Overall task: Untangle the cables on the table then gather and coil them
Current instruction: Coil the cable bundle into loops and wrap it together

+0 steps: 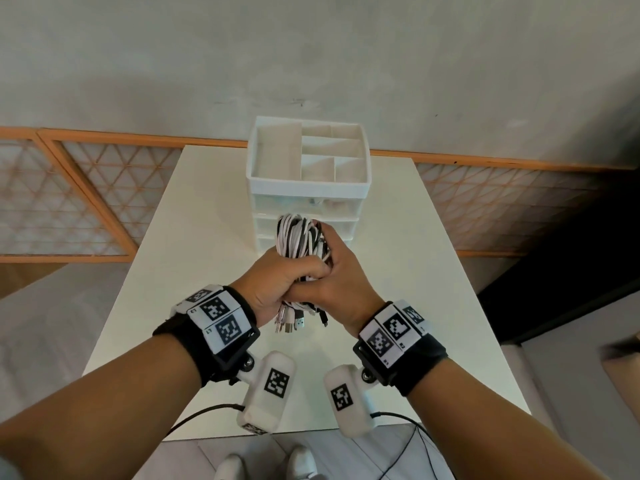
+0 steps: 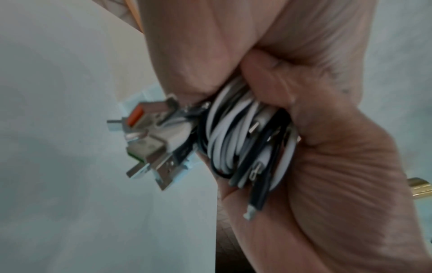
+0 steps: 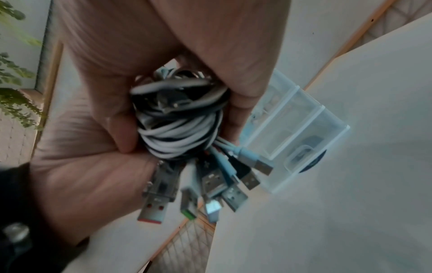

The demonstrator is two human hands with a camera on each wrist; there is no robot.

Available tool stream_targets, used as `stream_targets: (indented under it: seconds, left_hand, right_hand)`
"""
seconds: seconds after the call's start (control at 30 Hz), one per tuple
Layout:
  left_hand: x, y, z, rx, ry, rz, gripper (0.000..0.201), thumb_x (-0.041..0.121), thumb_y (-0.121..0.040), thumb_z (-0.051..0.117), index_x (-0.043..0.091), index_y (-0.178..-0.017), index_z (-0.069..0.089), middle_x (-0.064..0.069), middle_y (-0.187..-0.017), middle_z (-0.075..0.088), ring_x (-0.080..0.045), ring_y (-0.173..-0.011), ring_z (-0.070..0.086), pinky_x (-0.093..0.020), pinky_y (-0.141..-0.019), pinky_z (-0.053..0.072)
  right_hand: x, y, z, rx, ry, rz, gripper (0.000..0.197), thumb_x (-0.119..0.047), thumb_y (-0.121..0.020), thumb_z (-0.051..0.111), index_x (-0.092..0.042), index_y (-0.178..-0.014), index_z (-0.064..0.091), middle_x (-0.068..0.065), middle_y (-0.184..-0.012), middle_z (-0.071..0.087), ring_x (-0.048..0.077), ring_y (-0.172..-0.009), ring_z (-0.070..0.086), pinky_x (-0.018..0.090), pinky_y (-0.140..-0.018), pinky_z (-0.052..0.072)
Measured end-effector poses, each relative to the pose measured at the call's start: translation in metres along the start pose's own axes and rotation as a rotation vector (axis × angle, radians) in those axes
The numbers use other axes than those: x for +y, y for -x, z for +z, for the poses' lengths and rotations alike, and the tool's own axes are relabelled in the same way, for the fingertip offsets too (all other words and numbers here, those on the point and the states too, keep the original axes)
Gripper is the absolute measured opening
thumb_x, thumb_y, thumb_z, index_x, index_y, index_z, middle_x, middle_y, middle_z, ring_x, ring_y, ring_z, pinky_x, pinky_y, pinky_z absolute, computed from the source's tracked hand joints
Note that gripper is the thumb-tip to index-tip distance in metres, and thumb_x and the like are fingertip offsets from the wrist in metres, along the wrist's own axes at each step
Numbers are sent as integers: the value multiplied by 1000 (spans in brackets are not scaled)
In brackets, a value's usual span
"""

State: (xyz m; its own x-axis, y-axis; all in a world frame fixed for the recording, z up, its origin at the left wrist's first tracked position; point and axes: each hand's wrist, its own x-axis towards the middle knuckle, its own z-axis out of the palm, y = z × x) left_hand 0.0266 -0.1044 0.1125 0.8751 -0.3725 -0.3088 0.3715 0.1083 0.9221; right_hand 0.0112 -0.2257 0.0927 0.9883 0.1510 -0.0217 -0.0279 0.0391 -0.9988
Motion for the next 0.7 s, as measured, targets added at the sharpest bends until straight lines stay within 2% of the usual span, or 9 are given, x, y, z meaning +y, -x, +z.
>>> stream_targets:
  seconds: [0.1,0.2,0.3,0.4,0.47,0.53,0.57,0.63,0.7]
  left_hand:
    - [-3,-3,1,8,-33,-42,17,7,-71,74,5,-88,73,-19,-81,69,-27,-73,69,-38,-67,57]
    - [-7,-9,-7,116,-149,-104,27,14,-73,82,8,-98,75,-16,-93,77,-27,-82,75,-35,-69,60]
    - [-7,-9,-21,144,-73,-129,27,2,-73,79,4,-100,75,-19,-97,76,-27,-85,75,-37,-72,61]
    - [-5,-13,-41,119,26,-125,29,-10,-75,70,-3,-103,72,-26,-103,73,-31,-86,73,-42,-73,61]
    - [-5,-17,-54,78,68,-130,30,-13,-77,67,-7,-107,70,-30,-107,70,-35,-91,71,-49,-80,60]
    - [-6,-22,-63,49,94,-134,31,-12,-78,67,-7,-109,69,-30,-110,70,-37,-94,70,-56,-88,56]
    - [-6,-24,-67,44,109,-139,31,-11,-79,68,-6,-109,69,-29,-111,70,-37,-95,70,-57,-90,55]
    - [-8,-30,-75,33,112,-158,32,-6,-80,71,-1,-111,69,-25,-110,72,-35,-96,71,-55,-89,56]
    - [-7,-36,-83,6,64,-208,35,1,-79,75,6,-113,69,-19,-108,74,-33,-97,72,-53,-88,57]
  right_hand:
    - [13,-4,-6,40,60,-2,77,20,-60,78,-14,-125,54,5,-97,71,20,-92,71,43,-79,62]
    - [20,-10,-6,55,248,36,81,-3,-56,88,-27,-124,54,-3,-100,74,16,-95,73,45,-83,61]
    - [18,-18,0,30,370,75,87,-17,-55,91,-39,-127,48,-8,-100,75,9,-92,73,40,-84,62]
    - [17,-30,5,-25,303,116,101,-16,-56,93,-44,-136,38,-1,-106,74,15,-95,74,42,-86,61]
    - [14,-36,8,-40,186,149,109,-2,-58,92,-39,-143,34,8,-110,73,21,-99,73,46,-89,60]
    - [13,-44,12,-37,160,146,106,11,-61,87,-34,-144,38,11,-114,71,23,-103,72,44,-91,59]
    - [15,-48,15,-27,175,140,102,12,-60,86,-34,-141,43,12,-115,70,23,-104,72,46,-91,59]
    - [22,-57,22,18,239,120,92,3,-55,87,-34,-131,52,9,-114,71,24,-104,71,50,-91,59]
    - [26,-61,28,66,321,113,88,-12,-50,89,-36,-127,53,2,-109,73,20,-101,72,48,-89,59]
